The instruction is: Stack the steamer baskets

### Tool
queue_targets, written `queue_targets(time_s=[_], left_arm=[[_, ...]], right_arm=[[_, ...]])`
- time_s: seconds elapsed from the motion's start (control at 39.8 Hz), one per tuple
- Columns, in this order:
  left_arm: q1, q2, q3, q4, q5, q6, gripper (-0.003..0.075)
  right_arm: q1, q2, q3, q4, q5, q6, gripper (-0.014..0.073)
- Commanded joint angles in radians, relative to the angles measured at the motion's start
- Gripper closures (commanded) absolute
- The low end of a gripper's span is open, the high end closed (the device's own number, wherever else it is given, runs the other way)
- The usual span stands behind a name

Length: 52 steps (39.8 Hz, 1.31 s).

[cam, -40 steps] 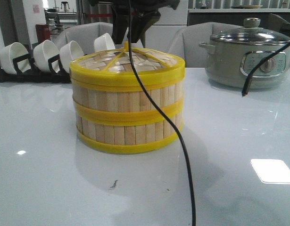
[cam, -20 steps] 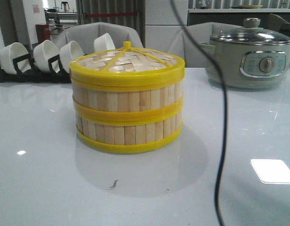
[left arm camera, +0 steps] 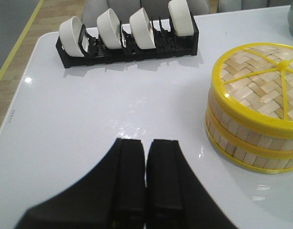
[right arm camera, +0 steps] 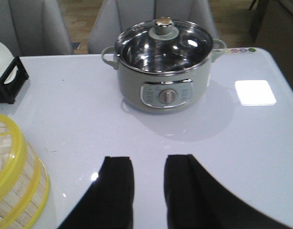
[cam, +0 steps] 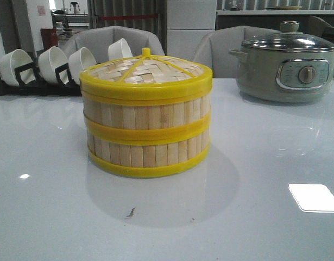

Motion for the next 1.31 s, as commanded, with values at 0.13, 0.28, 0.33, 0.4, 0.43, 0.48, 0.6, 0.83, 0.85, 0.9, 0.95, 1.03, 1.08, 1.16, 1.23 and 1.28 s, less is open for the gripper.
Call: queue_targets(time_s=[0.13,0.28,0.33,0.4,0.43,0.48,0.6,0.83,0.85,0.9,0.95,1.03,1.08,1.16,1.23,1.28], left_arm=[[-0.001,0.001,-0.026,0.012,-0.083,-0.01,0.0635],[-0.001,0.001,-0.026,0.012,-0.083,-0.01,0.0635],[-0.001,0.001,-0.026,0.012,-0.083,-0.01,0.0635],[-0.001,0.001,-0.026,0.012,-0.083,-0.01,0.0635],[-0.001,0.001,-0.026,0.012,-0.083,-0.01,0.0635],[-0.001,0.001,-0.026,0.012,-0.083,-0.01,0.0635],[-0.001,0.001,-0.026,0.012,-0.083,-0.01,0.0635],[-0.001,0.001,-0.026,0.012,-0.083,-0.01,0.0635],[-0.001,0.001,-0.026,0.012,-0.083,-0.01,0.0635],[-0.001,0.001,-0.026,0.012,-0.083,-0.01,0.0635],[-0.001,0.001,-0.026,0.012,-0.083,-0.01,0.0635],[-0.001,0.001,-0.026,0.012,-0.083,-0.01,0.0635],[-0.001,0.001,-0.026,0.012,-0.083,-0.01,0.0635],[-0.001,0.001,-0.026,0.012,-0.083,-0.01,0.0635],[-0.001,0.001,-0.026,0.012,-0.083,-0.01,0.0635],[-0.001,0.001,-0.026,0.012,-0.083,-0.01,0.0635]], right_arm=[[-0.061,-0.33,0.244,0.004,-0.151,-0.011,0.0295],[-0.088,-0.455,0.366,0.019,-0.151,-0.011,0.0297],[-0.092,-0.472,0.404,0.032,-0.153,-0.011,0.0309],[-0.093,-0.478,0.44,0.042,-0.163,-0.011,0.0353],[-0.093,-0.478,0.451,0.045,-0.165,-0.011,0.037],[-0.093,-0.478,0.465,0.048,-0.173,-0.011,0.0433],[-0.093,-0.478,0.469,0.049,-0.184,-0.011,0.0529],[-0.093,-0.478,0.469,0.049,-0.239,-0.011,0.0538],[-0.093,-0.478,0.469,0.049,-0.239,-0.011,0.0538],[-0.093,-0.478,0.469,0.051,-0.237,-0.011,0.0538],[-0.093,-0.478,0.469,0.052,-0.234,-0.011,0.0538],[-0.093,-0.478,0.469,0.052,-0.21,-0.011,0.0538],[-0.093,-0.478,0.469,0.052,-0.195,-0.011,0.0538],[-0.093,-0.478,0.469,0.052,-0.191,-0.011,0.0538],[-0.093,-0.478,0.469,0.052,-0.191,-0.011,0.0538],[-0.093,-0.478,0.469,0.052,-0.191,-0.011,0.0538]])
